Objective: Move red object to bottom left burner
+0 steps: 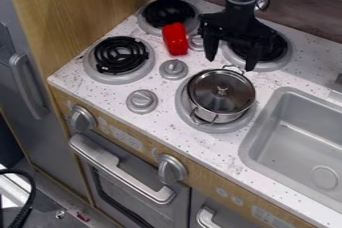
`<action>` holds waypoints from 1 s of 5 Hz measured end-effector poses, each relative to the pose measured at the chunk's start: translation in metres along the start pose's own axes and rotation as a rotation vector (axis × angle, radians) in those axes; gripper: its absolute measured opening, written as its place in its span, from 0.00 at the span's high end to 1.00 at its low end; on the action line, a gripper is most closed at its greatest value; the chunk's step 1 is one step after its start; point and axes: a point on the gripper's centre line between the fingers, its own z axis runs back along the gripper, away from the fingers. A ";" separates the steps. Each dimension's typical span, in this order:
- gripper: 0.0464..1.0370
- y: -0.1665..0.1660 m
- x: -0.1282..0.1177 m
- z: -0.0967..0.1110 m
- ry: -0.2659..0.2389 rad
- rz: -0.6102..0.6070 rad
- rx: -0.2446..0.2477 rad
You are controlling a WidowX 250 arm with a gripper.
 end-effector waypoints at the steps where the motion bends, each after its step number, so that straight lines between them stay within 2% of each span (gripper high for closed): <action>1: 0.04 0.001 -0.007 -0.014 0.040 -0.001 0.009; 2: 0.04 0.009 -0.004 -0.021 0.063 0.021 0.014; 3: 0.04 0.030 0.007 -0.023 0.058 0.078 0.020; 4: 0.04 0.052 0.027 -0.027 0.037 0.140 0.024; 5: 0.04 0.089 0.049 -0.034 0.006 0.238 0.033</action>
